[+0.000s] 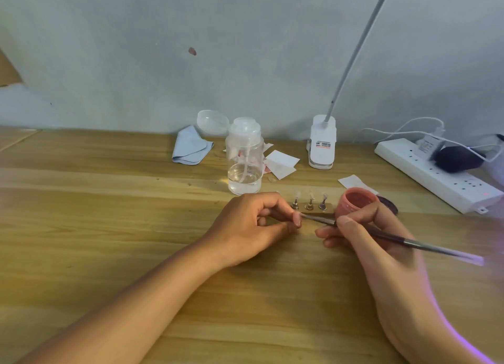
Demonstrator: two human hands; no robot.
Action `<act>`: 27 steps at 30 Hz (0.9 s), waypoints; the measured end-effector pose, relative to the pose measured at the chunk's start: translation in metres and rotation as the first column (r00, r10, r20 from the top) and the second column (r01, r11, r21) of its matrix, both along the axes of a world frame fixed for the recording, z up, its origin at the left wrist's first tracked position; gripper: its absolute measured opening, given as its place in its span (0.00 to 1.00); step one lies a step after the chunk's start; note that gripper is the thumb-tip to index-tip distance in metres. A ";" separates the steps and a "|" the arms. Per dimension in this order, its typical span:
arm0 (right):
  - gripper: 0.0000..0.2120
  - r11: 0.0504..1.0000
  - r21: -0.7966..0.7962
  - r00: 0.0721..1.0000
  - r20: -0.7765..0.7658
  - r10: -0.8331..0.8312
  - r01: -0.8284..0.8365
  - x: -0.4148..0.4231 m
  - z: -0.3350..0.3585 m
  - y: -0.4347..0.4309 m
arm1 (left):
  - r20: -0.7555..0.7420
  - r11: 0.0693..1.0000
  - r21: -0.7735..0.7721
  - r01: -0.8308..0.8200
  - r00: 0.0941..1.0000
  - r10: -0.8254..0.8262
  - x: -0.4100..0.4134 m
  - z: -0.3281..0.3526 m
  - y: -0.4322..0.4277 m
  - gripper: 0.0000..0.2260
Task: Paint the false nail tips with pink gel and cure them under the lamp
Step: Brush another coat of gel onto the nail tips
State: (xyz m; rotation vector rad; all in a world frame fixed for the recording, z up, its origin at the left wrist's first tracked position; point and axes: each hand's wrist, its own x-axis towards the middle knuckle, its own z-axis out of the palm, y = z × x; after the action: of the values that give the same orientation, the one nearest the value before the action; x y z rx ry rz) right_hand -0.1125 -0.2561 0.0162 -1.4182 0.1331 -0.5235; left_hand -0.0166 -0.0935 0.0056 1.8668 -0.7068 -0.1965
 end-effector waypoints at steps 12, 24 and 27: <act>0.09 0.997 -0.045 0.989 0.139 -0.058 0.065 0.001 -0.004 -0.006 | 0.095 0.969 -0.208 -0.130 0.984 0.152 -0.003 0.003 0.004 0.07; 0.13 0.991 -0.061 0.984 0.141 -0.106 0.116 0.002 -0.005 -0.012 | 0.133 0.901 -0.011 -0.433 0.893 0.430 0.010 -0.003 0.018 0.06; 0.10 0.990 -0.071 0.983 0.148 -0.110 0.121 0.001 -0.005 -0.010 | 0.130 0.909 0.053 -0.413 0.905 0.404 0.011 -0.002 0.015 0.05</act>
State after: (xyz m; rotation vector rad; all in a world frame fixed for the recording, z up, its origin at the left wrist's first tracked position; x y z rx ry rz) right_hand -0.1115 -0.2659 0.0116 -1.4513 0.0800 -0.7319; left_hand -0.0055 -0.0783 0.0037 2.0700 -0.3722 0.1602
